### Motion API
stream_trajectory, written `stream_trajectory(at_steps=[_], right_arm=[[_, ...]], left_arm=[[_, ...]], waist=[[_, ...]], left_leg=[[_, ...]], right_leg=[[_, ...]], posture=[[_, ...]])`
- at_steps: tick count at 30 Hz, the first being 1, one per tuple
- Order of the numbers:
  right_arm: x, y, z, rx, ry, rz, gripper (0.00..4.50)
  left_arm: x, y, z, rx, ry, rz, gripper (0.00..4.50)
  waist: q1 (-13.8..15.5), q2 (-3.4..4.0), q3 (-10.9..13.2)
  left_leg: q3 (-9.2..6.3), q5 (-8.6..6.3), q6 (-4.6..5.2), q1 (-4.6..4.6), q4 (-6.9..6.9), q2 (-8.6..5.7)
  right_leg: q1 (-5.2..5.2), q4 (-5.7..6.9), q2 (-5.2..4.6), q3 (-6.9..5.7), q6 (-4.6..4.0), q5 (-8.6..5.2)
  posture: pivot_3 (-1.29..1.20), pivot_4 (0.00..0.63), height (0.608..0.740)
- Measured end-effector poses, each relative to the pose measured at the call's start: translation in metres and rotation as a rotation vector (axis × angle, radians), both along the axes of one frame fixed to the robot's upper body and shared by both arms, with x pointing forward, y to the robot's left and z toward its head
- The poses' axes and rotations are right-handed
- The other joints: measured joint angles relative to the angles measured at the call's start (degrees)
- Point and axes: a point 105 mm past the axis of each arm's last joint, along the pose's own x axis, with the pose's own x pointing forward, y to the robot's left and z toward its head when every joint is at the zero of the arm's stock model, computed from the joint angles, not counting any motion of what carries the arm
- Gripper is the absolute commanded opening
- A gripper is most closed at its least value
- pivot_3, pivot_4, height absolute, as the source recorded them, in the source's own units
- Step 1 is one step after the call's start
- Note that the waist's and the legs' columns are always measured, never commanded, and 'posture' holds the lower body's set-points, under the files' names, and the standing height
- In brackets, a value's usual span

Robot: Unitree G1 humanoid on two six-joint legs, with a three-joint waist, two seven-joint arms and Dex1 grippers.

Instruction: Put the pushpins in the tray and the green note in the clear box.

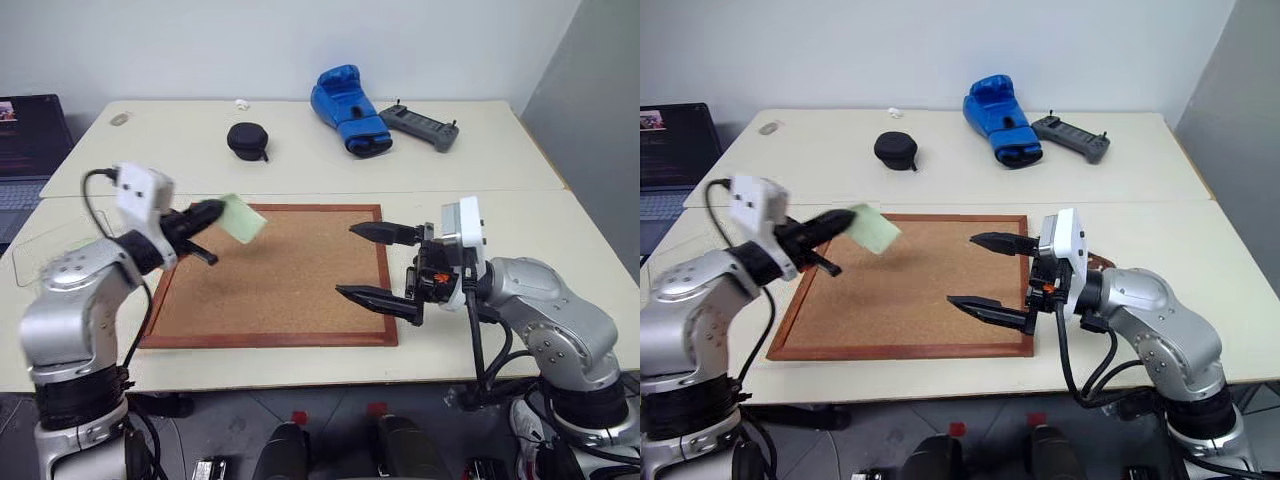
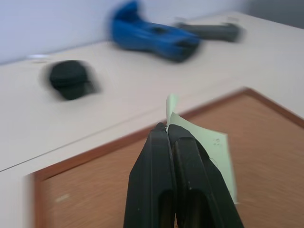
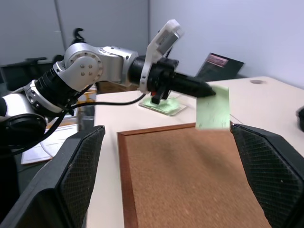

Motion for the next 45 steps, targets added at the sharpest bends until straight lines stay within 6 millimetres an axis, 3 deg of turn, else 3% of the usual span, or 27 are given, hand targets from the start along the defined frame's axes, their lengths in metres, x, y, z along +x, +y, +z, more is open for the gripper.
stream_trajectory(at_steps=[10,15,24,30,32,34,35,45], right_arm=[[0.006,0.013,0.012,0.017,-0.029,0.113,4.5],[0.008,0.016,0.01,0.016,-0.018,0.12,4.5],[0.01,0.015,0.005,0.007,-0.015,0.094,4.5],[0.012,0.011,0.003,0.001,-0.015,0.059,4.5],[0.012,0.01,0.004,0.0,-0.021,0.051,4.5],[0.012,0.009,0.004,0.001,-0.024,0.042,4.5],[0.012,0.008,0.004,0.002,-0.023,0.034,4.5],[0.016,0.004,0.003,0.002,-0.019,-0.003,4.5]], left_arm=[[-0.043,0.105,-0.002,-0.043,-0.1,0.634,0.02],[-0.038,0.14,-0.012,-0.062,-0.124,0.802,0.02],[-0.007,0.166,-0.026,-0.163,-0.124,0.863,0.02],[0.006,0.173,-0.053,-0.211,-0.055,0.875,0.02],[0.01,0.172,-0.06,-0.218,-0.038,0.862,0.4],[0.011,0.171,-0.062,-0.221,-0.031,0.855,0.49],[0.012,0.17,-0.063,-0.221,-0.032,0.851,0.85],[0.018,0.168,-0.057,-0.223,-0.062,0.845,2.77]], waist=[[0.22,-0.03,-0.02],[0.43,-0.13,-0.08],[0.34,-0.25,-0.15],[0.11,-0.25,-0.15],[0.18,-0.25,-0.15],[0.2,-0.26,-0.15],[0.2,-0.27,-0.16],[0.14,-0.27,-0.16]], left_leg=[[-0.03,0.0,-0.01,0.01,-0.03,-0.02],[0.0,0.0,-0.01,0.0,-0.01,-0.08],[0.0,0.0,-0.02,-0.01,-0.03,-0.12],[0.02,-0.01,-0.02,-0.02,-0.05,-0.08],[-0.01,-0.01,-0.02,-0.04,-0.05,-0.08],[-0.01,-0.01,-0.02,-0.04,-0.04,-0.07],[0.0,-0.01,-0.02,-0.04,-0.04,-0.08],[0.01,-0.01,-0.02,-0.03,-0.04,-0.08]], right_leg=[[-0.02,0.0,-0.22,-0.06,-0.01,0.01],[0.0,-0.01,-0.32,-0.06,-0.01,0.01],[-0.04,0.0,-0.31,-0.12,-0.01,0.02],[-0.07,0.01,-0.35,-0.11,-0.01,0.02],[-0.07,0.0,-0.36,-0.11,-0.01,0.02],[-0.07,0.0,-0.39,-0.11,-0.01,0.02],[-0.07,0.0,-0.41,-0.1,-0.01,0.02],[-0.07,0.01,-0.42,-0.11,-0.01,0.02]], posture=[[0.0,0.15,0.74],[0.0,0.15,0.74],[0.0,0.15,0.74],[0.0,0.15,0.74],[0.0,0.15,0.74],[0.0,0.15,0.74],[0.0,0.15,0.74],[0.0,0.15,0.74]])
